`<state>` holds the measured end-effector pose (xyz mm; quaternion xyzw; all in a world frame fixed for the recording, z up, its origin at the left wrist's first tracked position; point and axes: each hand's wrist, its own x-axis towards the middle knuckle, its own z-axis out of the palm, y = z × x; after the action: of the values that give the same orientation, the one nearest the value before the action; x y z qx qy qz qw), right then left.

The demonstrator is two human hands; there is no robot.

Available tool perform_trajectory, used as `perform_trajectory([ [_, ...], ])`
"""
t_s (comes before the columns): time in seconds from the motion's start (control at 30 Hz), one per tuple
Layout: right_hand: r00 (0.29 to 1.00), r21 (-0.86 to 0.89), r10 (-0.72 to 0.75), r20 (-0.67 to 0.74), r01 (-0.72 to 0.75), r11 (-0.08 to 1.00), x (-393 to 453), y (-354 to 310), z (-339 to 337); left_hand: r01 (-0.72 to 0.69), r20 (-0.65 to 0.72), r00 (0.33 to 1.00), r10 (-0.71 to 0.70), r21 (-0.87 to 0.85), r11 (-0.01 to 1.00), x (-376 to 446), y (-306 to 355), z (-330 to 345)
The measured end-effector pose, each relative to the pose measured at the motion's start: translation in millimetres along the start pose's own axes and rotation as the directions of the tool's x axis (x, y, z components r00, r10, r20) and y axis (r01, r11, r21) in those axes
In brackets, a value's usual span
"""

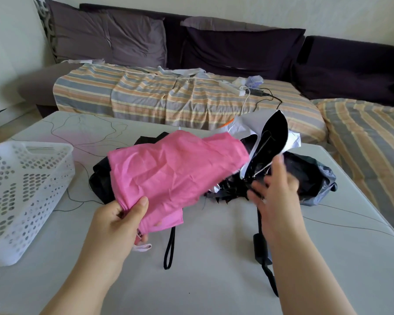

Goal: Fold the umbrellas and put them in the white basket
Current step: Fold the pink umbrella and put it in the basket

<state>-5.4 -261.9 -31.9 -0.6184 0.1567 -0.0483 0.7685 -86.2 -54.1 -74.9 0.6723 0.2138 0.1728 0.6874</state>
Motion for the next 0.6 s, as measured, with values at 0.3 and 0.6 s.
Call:
perform_trajectory([
  [0.3,0.97,0.229,0.164,0.181,-0.204,0.952,-20.5,19.6,42.2,-0.08,0.081,0.994,0.069,0.145,0.986,-24.4,0.4,26.9],
  [0.6,0.988,0.4,0.156,0.01,-0.147,0.905,-0.2,3.9,18.0,0.295,0.433,0.845,-0.315,0.114,0.949,-29.7,1.7,33.9],
])
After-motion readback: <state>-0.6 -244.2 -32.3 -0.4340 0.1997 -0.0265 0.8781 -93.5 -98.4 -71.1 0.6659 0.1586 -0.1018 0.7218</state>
